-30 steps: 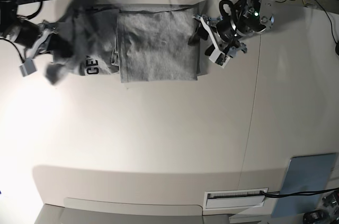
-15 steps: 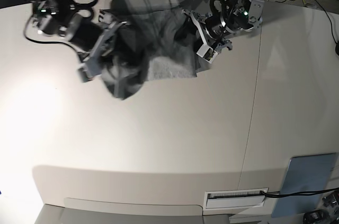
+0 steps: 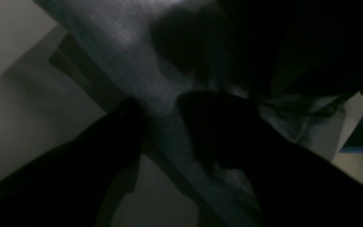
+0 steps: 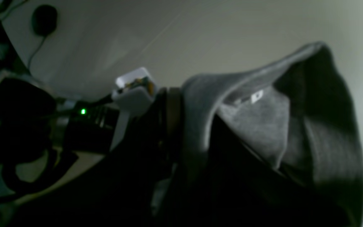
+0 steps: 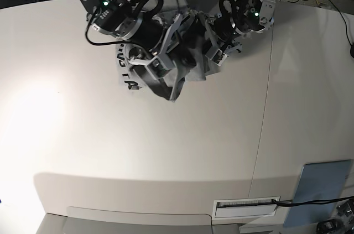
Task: Fold the T-shirt properly
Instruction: 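Lift the folded bundle with both grippers and fold it in half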
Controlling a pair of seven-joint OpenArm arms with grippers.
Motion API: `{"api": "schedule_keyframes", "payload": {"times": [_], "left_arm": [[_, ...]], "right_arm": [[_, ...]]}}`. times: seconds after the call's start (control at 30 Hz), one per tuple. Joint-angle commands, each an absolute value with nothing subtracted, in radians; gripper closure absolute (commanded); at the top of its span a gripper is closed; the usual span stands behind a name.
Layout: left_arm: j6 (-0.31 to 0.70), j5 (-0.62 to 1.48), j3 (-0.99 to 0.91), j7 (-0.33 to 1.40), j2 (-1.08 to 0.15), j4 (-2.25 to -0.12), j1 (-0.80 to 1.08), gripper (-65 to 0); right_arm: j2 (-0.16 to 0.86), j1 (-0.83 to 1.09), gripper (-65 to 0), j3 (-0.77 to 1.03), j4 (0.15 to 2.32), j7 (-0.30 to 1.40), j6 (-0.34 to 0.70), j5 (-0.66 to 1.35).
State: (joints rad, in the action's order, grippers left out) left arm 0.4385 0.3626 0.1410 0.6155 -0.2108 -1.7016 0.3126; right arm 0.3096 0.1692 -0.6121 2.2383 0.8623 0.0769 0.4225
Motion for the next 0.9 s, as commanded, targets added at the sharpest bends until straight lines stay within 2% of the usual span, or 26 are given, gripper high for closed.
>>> {"api": "schedule_keyframes", "payload": {"times": [0.0,0.1,0.27,0.53,0.67,0.87], "left_arm": [[0.447,0.358,0.141,0.627,-0.212,-1.710,0.313,-35.8],[0.447,0.359,0.141,0.627,-0.214,-1.710,0.313,-35.8],[0.447,0.358,0.141,0.631,-0.214,-1.710,0.313,-35.8],[0.447,0.359,0.141,0.632,-0.214,-1.710,0.313,-35.8],[0.447,0.358,0.141,0.639,-0.215,-1.710,0.313,-35.8],[0.446,0.359,0.141,0.638,-0.216,-1.710,0.313,-35.8]], "right_arm": [[0.308,0.153,0.0,-0.628,2.256,0.830,0.086,0.407],[0.308,0.134,0.0,-0.667,2.256,0.831,0.104,0.373],[0.308,0.130,0.0,-0.673,2.256,0.833,0.195,0.373],[0.318,0.131,0.0,-0.673,2.256,0.835,0.198,0.344],[0.359,0.130,0.0,-0.672,2.256,0.838,0.208,0.329],[0.397,0.130,0.0,-0.672,2.256,0.837,0.353,0.320]]}}
